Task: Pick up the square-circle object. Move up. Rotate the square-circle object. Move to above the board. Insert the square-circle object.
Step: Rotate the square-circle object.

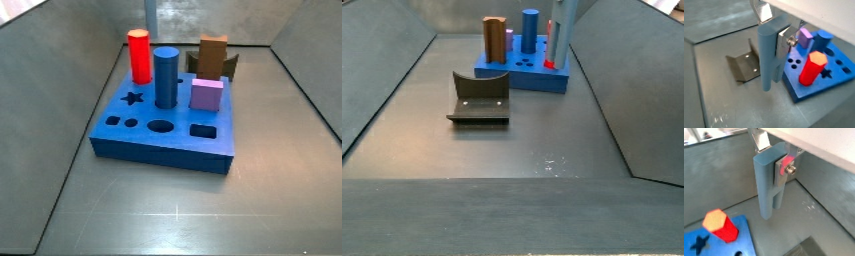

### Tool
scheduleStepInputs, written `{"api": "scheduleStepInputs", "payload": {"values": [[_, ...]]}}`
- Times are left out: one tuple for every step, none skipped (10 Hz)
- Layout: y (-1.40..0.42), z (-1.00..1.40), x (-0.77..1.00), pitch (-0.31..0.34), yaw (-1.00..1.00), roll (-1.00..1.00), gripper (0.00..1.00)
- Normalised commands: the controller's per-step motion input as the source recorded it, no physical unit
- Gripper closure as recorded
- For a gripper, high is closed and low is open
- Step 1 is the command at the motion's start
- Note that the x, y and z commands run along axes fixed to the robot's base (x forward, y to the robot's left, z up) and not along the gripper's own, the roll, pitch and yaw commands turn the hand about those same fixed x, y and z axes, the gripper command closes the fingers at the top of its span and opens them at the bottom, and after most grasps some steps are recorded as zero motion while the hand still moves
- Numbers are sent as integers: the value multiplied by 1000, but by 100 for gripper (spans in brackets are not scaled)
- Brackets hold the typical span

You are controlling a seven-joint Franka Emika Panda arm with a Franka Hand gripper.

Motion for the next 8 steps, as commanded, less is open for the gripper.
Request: {"api": "scheduleStepInputs", "payload": {"values": [[10, 5, 4, 77, -945, 1, 100], [10, 6, 4, 77, -773, 1, 100], [10, 7, 6, 76, -461, 1, 100], [10, 8, 6, 75, -303, 1, 100], [0, -1000, 0, 75, -176, 1, 100], [0, -1000, 4, 67, -140, 2, 100], [3, -1000, 25, 18, -94, 6, 100], [4, -1000, 19, -6, -75, 6, 100]]}}
